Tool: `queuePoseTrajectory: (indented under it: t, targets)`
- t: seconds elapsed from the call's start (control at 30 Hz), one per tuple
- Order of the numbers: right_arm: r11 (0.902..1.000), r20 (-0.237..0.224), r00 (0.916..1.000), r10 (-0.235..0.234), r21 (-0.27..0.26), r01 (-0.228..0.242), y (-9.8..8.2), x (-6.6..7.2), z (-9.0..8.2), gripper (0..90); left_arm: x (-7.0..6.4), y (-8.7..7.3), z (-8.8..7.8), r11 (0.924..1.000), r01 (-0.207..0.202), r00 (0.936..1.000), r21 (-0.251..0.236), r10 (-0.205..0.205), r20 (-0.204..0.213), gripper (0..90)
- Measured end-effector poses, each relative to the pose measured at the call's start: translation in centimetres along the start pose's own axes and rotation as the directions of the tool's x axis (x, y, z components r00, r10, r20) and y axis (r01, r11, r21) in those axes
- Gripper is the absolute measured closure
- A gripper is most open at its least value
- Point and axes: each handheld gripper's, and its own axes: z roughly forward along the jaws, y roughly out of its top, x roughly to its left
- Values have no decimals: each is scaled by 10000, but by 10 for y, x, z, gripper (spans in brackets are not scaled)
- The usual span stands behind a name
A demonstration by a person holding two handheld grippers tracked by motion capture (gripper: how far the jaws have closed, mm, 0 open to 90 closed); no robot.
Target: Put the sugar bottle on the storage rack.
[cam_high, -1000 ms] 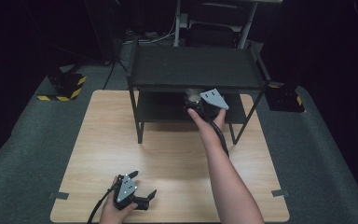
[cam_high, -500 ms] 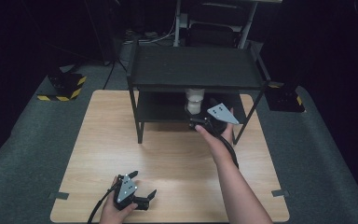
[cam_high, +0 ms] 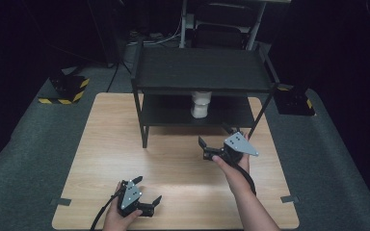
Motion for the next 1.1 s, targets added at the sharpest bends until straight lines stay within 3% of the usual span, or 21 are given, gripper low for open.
queuePoseTrajectory:
  t: [0.6,1.1]
  targets:
    - [9996,-200,9998,-42,280,48,-43,5,-68,0,-2,0,0,10000,-87,9999,-15,86,-63,6]
    - [9938,606,9974,391,1013,-451,-81,1,-119,0,-3,-2,-1,9999,-82,9999,-85,81,-115,6]
